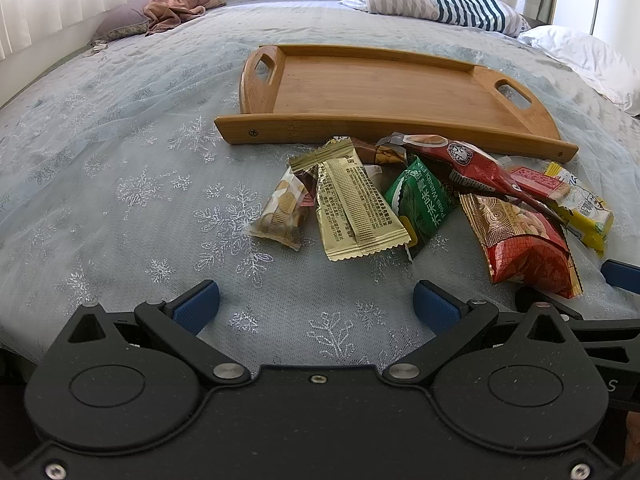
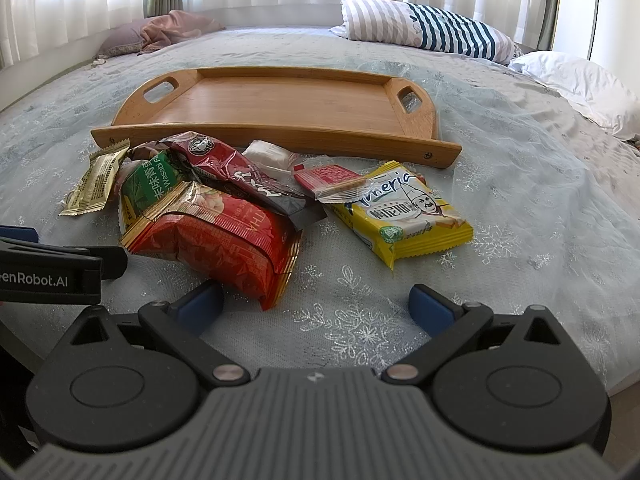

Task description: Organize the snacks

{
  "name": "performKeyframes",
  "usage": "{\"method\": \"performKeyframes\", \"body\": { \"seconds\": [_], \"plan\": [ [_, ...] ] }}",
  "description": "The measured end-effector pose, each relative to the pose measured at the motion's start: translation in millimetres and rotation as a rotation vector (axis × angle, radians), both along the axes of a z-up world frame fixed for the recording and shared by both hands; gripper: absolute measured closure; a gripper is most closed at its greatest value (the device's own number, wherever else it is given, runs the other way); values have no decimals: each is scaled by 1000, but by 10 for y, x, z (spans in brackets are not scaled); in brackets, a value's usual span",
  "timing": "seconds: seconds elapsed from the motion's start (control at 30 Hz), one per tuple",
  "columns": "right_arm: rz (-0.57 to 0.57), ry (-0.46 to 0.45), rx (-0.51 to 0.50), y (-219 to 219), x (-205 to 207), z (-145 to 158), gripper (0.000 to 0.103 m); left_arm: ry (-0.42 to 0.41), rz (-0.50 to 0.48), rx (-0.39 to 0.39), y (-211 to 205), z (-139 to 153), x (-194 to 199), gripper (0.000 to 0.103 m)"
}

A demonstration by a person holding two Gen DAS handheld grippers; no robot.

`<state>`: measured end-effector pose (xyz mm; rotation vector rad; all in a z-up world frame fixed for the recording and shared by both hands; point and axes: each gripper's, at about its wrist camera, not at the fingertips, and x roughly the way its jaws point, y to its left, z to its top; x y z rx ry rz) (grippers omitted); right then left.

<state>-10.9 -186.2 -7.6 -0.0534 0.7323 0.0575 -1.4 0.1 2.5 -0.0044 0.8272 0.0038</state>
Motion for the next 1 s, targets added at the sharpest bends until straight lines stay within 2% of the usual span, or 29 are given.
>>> {"method": "performKeyframes", "body": {
  "seconds": [0.83,1.0],
  "plan": [
    [14,-8,-1,-12,-11,12,0,-5,5,3,-15,56,-3,0],
    [17,-1,7,-43,1,19,0,-8,-11,-17,34,55,10,0]
  ]
}}
